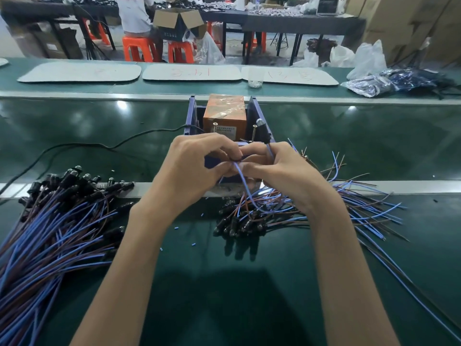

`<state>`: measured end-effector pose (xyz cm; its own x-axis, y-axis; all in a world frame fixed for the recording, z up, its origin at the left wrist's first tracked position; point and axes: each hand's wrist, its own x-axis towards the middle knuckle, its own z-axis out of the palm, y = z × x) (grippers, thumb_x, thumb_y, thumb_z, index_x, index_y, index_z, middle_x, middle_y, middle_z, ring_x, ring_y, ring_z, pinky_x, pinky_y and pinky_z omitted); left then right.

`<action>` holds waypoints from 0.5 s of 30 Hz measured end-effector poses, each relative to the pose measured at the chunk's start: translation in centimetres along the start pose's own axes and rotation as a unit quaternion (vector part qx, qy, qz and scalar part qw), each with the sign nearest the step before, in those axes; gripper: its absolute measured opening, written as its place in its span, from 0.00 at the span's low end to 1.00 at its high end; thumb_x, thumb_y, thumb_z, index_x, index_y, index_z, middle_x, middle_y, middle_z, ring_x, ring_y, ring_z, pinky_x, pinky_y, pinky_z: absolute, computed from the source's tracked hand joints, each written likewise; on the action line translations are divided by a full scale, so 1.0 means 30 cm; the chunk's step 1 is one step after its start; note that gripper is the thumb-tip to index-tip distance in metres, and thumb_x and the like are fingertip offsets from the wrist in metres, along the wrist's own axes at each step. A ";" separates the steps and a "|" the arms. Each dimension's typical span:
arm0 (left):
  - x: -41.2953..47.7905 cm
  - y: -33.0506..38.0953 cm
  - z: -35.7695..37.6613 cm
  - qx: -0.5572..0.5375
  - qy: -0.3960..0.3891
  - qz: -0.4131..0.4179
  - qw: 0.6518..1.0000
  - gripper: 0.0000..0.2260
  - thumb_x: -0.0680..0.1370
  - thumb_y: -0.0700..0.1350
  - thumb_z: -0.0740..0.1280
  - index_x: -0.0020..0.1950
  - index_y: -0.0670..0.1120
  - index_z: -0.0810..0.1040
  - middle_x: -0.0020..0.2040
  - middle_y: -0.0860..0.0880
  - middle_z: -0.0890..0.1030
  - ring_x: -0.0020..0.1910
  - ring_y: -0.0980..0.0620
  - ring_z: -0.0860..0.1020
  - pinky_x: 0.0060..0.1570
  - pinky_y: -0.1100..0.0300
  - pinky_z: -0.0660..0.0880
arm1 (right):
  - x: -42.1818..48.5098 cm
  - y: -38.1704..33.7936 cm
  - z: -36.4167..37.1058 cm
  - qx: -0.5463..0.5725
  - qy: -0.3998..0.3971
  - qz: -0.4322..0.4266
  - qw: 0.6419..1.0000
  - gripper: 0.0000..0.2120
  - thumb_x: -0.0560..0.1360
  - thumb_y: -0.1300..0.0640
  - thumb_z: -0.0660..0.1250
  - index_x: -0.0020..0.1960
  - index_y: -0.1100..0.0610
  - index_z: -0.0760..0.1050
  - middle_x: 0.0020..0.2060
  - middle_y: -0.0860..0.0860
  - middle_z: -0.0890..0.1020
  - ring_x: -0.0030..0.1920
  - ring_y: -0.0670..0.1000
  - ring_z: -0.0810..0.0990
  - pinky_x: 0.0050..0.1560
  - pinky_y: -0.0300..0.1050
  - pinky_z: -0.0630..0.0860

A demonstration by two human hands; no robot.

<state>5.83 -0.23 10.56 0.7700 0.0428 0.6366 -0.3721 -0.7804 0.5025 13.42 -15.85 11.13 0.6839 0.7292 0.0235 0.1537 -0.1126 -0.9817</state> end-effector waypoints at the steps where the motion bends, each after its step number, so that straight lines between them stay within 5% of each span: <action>1: -0.001 -0.006 -0.006 0.006 0.006 -0.001 1.000 0.06 0.68 0.33 0.76 0.43 0.41 0.84 0.40 0.51 0.83 0.38 0.55 0.81 0.45 0.67 0.76 | 0.001 0.000 0.001 -0.003 0.007 0.004 1.000 0.07 0.74 0.65 0.69 0.52 0.60 0.81 0.40 0.54 0.86 0.36 0.51 0.78 0.36 0.34 0.76; 5: -0.001 -0.025 -0.022 0.025 0.058 -0.015 0.998 0.07 0.69 0.30 0.74 0.41 0.41 0.84 0.44 0.46 0.81 0.41 0.56 0.78 0.46 0.68 0.73 | -0.002 -0.010 -0.004 0.020 0.039 -0.018 0.999 0.10 0.76 0.71 0.62 0.51 0.64 0.81 0.40 0.55 0.86 0.27 0.46 0.74 0.30 0.29 0.71; 9: -0.004 -0.016 -0.021 0.053 0.147 -0.038 0.987 0.03 0.71 0.36 0.74 0.43 0.41 0.83 0.46 0.47 0.75 0.43 0.61 0.73 0.48 0.73 0.69 | -0.013 -0.014 -0.019 0.067 0.020 -0.070 0.995 0.15 0.73 0.77 0.62 0.53 0.64 0.79 0.45 0.54 0.86 0.37 0.51 0.79 0.38 0.34 0.77; 12: 0.003 0.004 -0.009 0.093 0.203 -0.054 0.973 0.09 0.75 0.48 0.72 0.44 0.42 0.84 0.41 0.48 0.71 0.41 0.51 0.71 0.40 0.60 0.69 | -0.016 -0.016 -0.024 0.041 0.056 -0.106 0.992 0.09 0.69 0.69 0.72 0.46 0.59 0.79 0.38 0.50 0.85 0.37 0.54 0.78 0.39 0.38 0.77; 15: 0.002 0.017 -0.001 0.105 0.234 -0.086 0.963 0.18 0.79 0.54 0.65 0.38 0.42 0.81 0.31 0.51 0.71 0.31 0.50 0.68 0.35 0.59 0.62 | -0.018 -0.018 -0.023 0.040 0.142 -0.126 0.981 0.12 0.66 0.55 0.75 0.38 0.55 0.72 0.27 0.44 0.75 0.29 0.46 0.72 0.33 0.35 0.71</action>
<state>5.68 -0.62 10.88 0.4750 0.4204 0.7731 -0.1096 -0.8434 0.5259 13.45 -16.66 11.76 0.8039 0.5086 0.3083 0.2952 0.1088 -0.9492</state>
